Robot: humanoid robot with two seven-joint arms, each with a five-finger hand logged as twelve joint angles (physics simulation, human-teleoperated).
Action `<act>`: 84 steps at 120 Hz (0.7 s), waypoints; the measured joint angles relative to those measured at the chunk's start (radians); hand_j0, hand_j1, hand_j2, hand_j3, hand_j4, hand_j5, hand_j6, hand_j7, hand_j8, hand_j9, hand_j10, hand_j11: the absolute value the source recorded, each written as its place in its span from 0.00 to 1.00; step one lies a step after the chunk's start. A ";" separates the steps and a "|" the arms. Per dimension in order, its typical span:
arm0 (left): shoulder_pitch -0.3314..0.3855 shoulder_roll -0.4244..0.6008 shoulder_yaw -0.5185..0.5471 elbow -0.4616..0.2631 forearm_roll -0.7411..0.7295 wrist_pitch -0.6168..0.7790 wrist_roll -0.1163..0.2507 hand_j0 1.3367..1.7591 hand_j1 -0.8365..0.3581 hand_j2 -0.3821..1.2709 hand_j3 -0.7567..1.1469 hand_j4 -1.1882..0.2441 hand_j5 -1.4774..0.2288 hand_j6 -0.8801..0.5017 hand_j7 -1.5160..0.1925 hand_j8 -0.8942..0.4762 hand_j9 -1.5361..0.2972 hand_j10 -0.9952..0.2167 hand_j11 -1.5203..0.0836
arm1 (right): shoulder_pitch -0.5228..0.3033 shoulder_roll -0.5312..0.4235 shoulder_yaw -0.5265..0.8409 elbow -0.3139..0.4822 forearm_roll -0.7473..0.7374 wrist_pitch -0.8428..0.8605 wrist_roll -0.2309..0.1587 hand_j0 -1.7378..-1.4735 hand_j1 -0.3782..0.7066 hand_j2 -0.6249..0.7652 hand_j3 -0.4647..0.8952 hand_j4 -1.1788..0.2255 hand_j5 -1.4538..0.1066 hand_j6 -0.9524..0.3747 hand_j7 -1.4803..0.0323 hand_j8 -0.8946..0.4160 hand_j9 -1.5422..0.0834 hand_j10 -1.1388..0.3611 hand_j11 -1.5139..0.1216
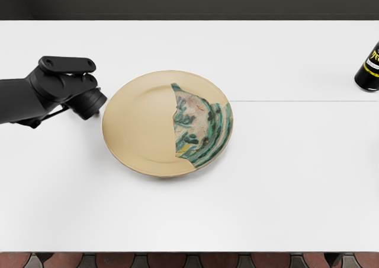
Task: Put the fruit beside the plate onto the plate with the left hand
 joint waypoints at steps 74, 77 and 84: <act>-0.130 0.085 -0.012 -0.082 -0.092 -0.001 0.000 0.74 0.34 0.57 0.40 0.34 0.11 0.53 0.18 0.52 0.19 0.50 0.21 | 0.000 0.000 0.000 0.000 0.000 0.000 0.000 0.30 0.05 0.45 0.34 0.82 0.91 0.70 0.96 0.66 0.93 0.74 0.91; -0.135 0.089 -0.013 -0.085 -0.096 -0.001 0.000 0.74 0.33 0.57 0.40 0.34 0.11 0.54 0.18 0.53 0.19 0.50 0.21 | 0.000 0.000 0.000 0.000 0.000 0.000 0.000 0.30 0.05 0.45 0.34 0.82 0.91 0.70 0.96 0.66 0.93 0.74 0.91; -0.147 0.094 -0.020 -0.094 -0.106 -0.002 -0.001 0.74 0.32 0.60 0.40 0.33 0.10 0.55 0.18 0.55 0.19 0.51 0.21 | 0.000 0.000 0.000 0.000 0.000 0.000 0.000 0.30 0.05 0.45 0.34 0.82 0.91 0.70 0.96 0.66 0.93 0.74 0.91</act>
